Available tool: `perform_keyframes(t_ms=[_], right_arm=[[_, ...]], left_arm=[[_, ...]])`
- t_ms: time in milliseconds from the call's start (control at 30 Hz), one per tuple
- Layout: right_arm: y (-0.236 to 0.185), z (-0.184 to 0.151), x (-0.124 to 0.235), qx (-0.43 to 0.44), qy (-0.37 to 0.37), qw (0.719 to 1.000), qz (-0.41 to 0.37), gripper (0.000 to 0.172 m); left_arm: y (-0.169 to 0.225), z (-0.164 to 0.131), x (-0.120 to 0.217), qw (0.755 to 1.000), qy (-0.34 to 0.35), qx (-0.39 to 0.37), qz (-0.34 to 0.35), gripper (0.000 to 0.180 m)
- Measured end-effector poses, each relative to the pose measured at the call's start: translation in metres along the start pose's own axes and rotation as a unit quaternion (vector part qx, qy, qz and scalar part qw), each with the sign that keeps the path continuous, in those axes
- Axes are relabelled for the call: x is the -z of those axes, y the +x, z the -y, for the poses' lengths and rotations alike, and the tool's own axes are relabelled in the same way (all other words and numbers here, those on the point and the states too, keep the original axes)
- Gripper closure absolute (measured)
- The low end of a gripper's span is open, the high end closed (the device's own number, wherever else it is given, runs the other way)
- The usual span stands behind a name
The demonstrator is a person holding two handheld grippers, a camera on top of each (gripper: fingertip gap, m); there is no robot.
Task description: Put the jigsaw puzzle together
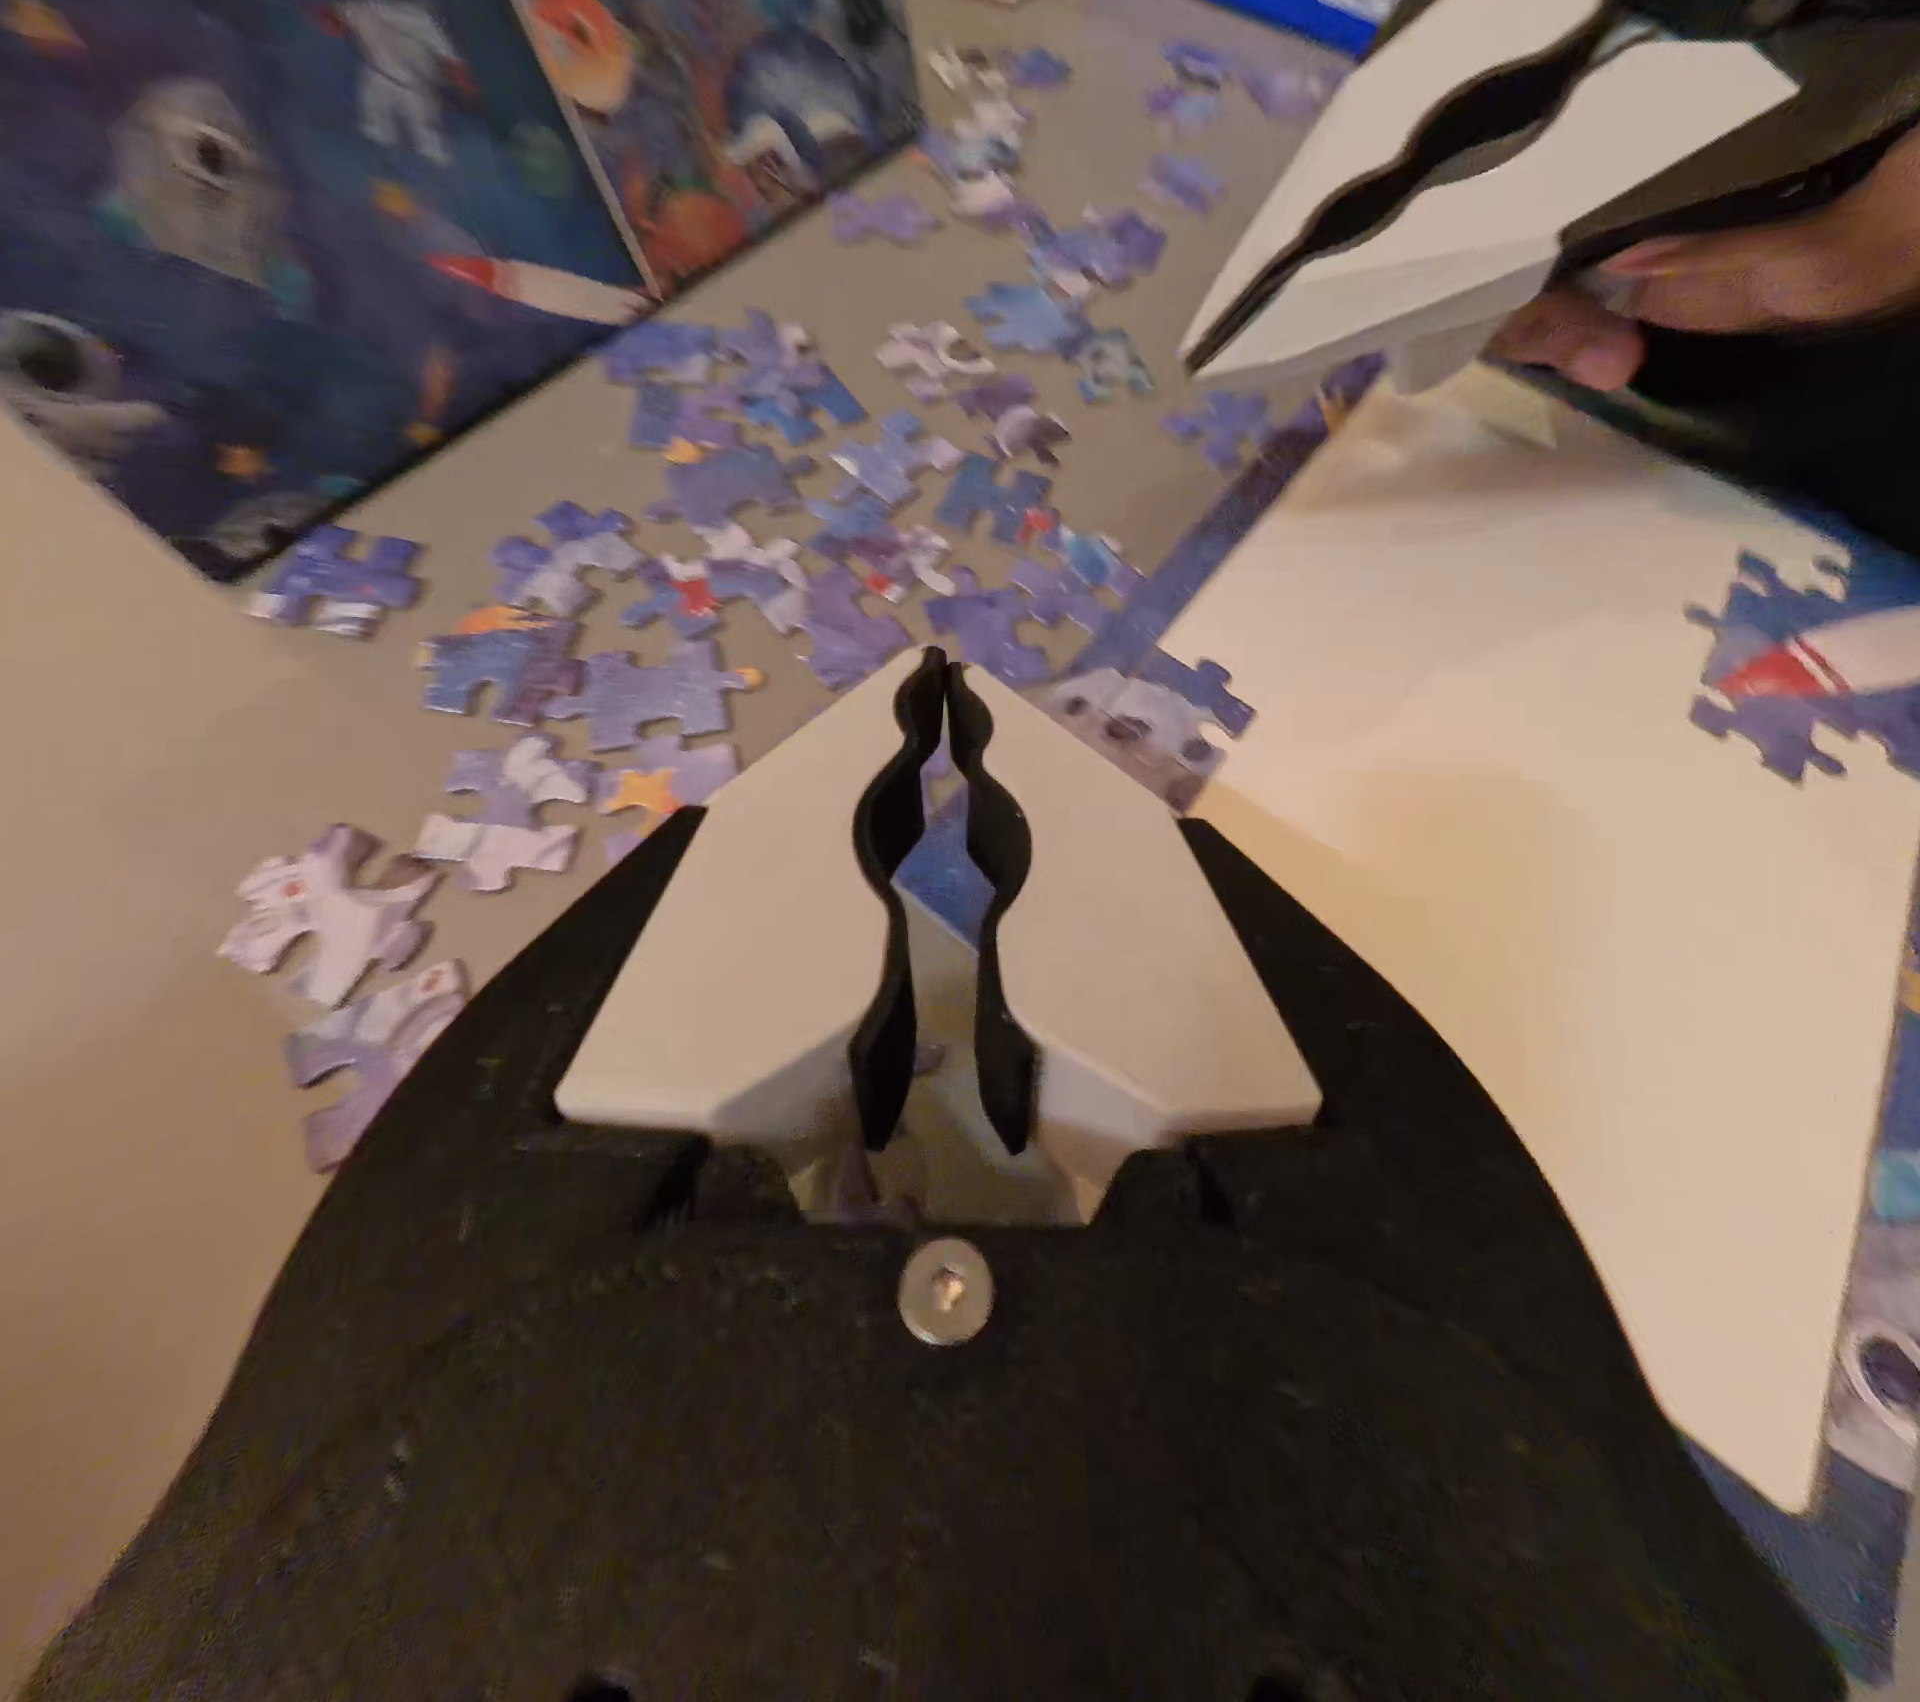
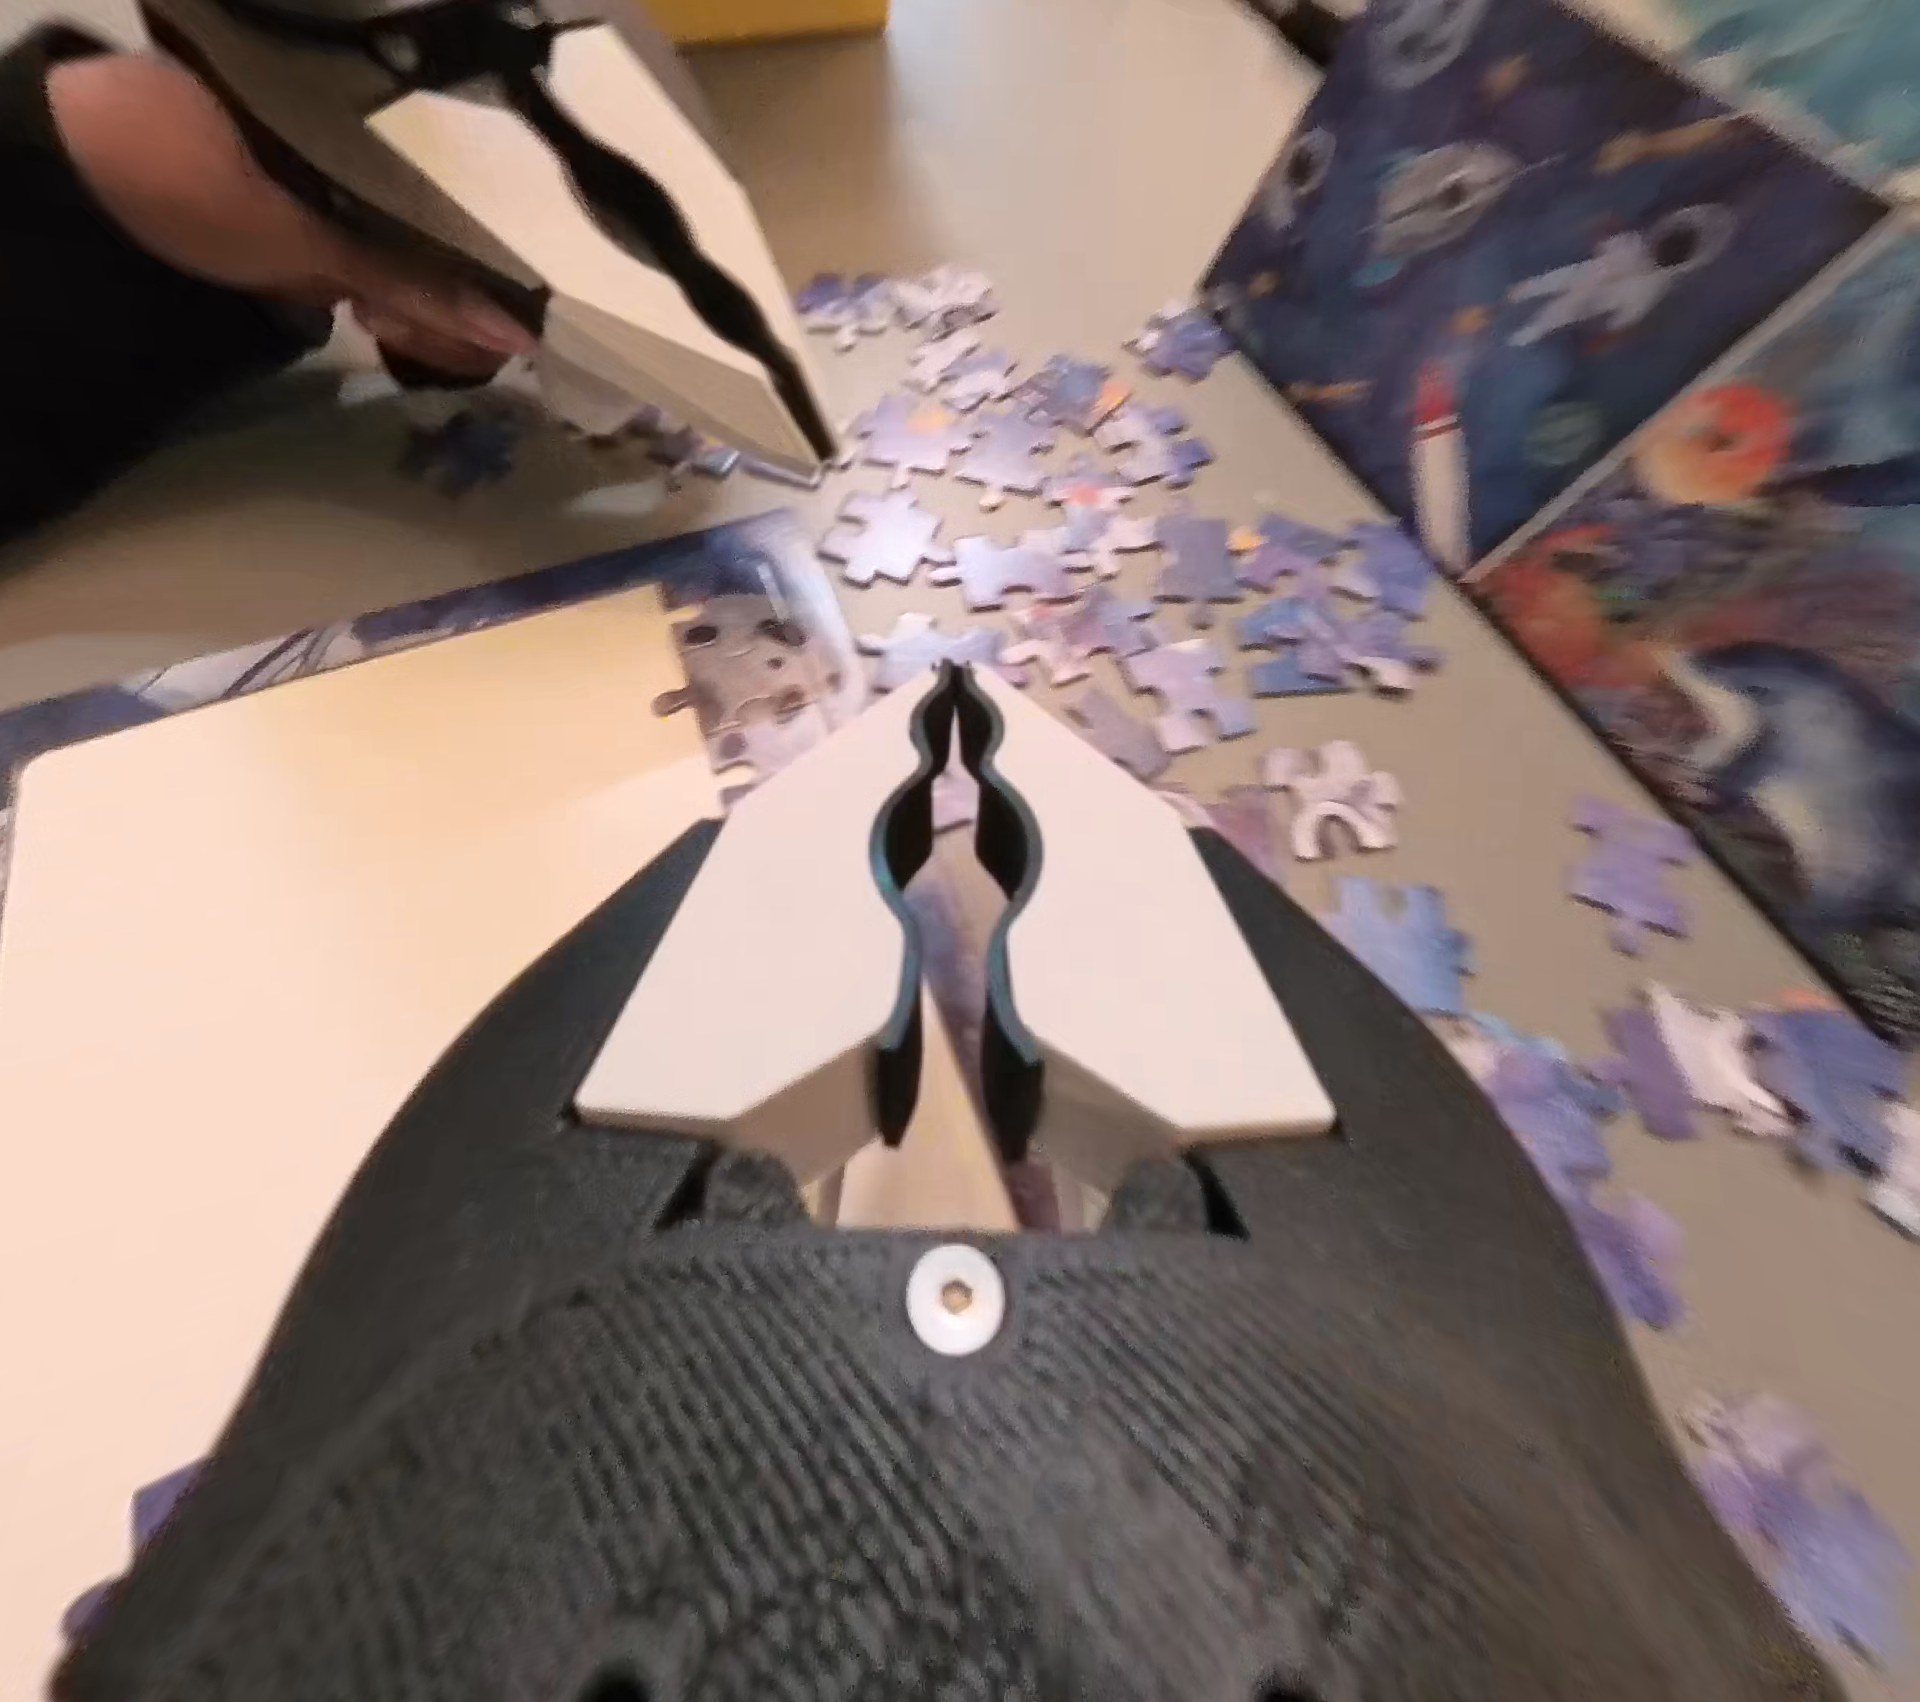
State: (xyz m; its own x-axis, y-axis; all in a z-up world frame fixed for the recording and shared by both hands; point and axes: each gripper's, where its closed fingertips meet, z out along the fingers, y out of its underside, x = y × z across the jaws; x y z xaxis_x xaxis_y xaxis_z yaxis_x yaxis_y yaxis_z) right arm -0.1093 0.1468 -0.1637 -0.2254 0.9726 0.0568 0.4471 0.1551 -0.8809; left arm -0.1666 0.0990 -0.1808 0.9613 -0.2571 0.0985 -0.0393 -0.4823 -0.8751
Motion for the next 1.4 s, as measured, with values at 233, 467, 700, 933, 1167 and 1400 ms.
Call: perform_keyframes(t_ms=[233,467,700,933,1167,1400], right_arm=[[0.060,0.010,0.057,-0.033,0.067,0.993,-0.092,0.172],[0.075,-0.003,0.085,-0.053,0.095,0.986,-0.128,0.172],[0.075,-0.005,0.087,-0.061,0.103,0.984,-0.131,0.172],[0.075,-0.011,0.080,-0.067,0.096,0.985,-0.128,0.172],[0.076,-0.016,0.076,-0.069,0.091,0.985,-0.129,0.172],[0.078,-0.016,0.077,-0.075,0.096,0.984,-0.130,0.172]], left_arm=[[-0.042,0.030,0.032,0.987,0.112,0.040,0.103,0.180],[-0.060,0.039,0.047,0.974,0.157,0.063,0.151,0.180],[-0.057,0.038,0.045,0.975,0.148,0.035,0.161,0.180],[-0.079,0.042,0.063,0.956,0.181,0.076,0.218,0.180],[-0.085,0.038,0.065,0.952,0.174,0.085,0.236,0.180],[-0.085,0.036,0.063,0.953,0.163,0.072,0.245,0.180]])
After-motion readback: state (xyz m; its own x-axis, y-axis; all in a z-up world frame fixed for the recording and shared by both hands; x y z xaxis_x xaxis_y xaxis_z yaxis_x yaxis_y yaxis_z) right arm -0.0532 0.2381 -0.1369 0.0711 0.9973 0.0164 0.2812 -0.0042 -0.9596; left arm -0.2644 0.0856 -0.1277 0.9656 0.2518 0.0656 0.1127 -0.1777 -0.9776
